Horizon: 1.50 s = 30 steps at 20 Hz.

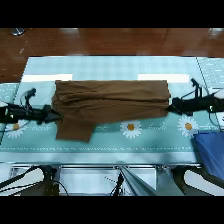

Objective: Fold the shirts.

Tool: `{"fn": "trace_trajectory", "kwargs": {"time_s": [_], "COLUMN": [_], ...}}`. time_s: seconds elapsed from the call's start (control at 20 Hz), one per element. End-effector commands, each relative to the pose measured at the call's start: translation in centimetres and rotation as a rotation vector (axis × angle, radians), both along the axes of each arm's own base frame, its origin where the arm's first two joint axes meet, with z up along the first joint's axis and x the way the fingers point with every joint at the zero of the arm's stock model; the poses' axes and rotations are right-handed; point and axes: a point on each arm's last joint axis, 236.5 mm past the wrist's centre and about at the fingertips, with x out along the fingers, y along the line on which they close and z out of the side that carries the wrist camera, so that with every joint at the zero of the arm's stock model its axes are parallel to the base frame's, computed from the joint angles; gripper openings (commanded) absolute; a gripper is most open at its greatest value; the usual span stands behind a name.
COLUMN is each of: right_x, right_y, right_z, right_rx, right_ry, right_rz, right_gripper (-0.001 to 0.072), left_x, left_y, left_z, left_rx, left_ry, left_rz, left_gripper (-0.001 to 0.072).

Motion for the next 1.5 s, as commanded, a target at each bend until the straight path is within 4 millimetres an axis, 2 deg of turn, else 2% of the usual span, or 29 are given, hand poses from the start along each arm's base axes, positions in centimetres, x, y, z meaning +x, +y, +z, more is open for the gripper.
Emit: {"fn": "trace_trajectory", "kwargs": {"time_s": [0.0,0.1,0.2,0.3,0.4,0.5,0.7,0.9,1.0,1.2,1.3,1.35,1.4,1.45], "right_x": [6.0,9.1,11.4,13.0,14.2,14.8,14.8,14.6,14.5,14.6,14.6,14.8,15.0,15.0], "right_y": [0.0,-0.8,-1.0,-0.8,-0.8,-0.7,-0.7,-1.0,-1.1,-1.2,-1.2,-1.4,-1.6,-1.6], "right_z": [2.8,3.2,3.2,3.1,2.6,1.8,0.0,-0.5,-0.7,-0.8,-0.8,-0.8,-0.8,-0.9], "right_rx": [0.072,0.085,0.110,0.156,0.187,0.203,0.210,0.191,0.182,0.176,0.176,0.173,0.165,0.161], "right_ry": [-0.084,-0.120,-0.127,-0.128,-0.129,-0.117,-0.078,-0.072,-0.068,-0.070,-0.071,-0.076,-0.086,-0.090], "right_rz": [-0.052,-0.097,-0.115,-0.128,-0.149,-0.156,-0.156,-0.152,-0.148,-0.150,-0.152,-0.157,-0.165,-0.154], "right_gripper": [0.0027,0.0027,0.0026,0.0026,0.0026,0.0026,0.0027,0.0027,0.0027,0.0026,0.0027,0.0106,0.0430,0.0619], "left_x": [6.3,10.0,13.3,16.3,18.2,19.2,20.9,22.6,22.7,22.1,21.7,21.4,20.7,19.9], "left_y": [1.2,0.6,-0.1,-0.6,-1.1,-1.2,-0.6,0.9,1.2,1.4,0.8,0.4,-0.1,-0.3], "left_z": [2.3,3.1,3.4,3.3,2.7,1.8,1.1,2.5,2.6,0.6,-0.3,-0.7,-0.9,-1.0], "left_rx": [0.061,0.073,0.068,0.059,0.039,0.030,0.041,0.057,0.062,0.148,0.145,0.140,0.128,0.129], "left_ry": [-0.092,-0.121,-0.128,-0.121,-0.089,-0.058,-0.062,-0.120,-0.125,-0.111,-0.087,-0.072,-0.049,-0.039], "left_rz": [0.056,0.048,0.039,0.048,0.047,0.043,0.051,0.086,0.090,0.038,0.016,0.003,-0.022,-0.064], "left_gripper": [0.0018,0.0018,0.0018,0.0018,0.0018,0.0018,0.0018,0.0018,0.0018,0.0018,0.0024,0.0197,0.0619,0.0703]}}
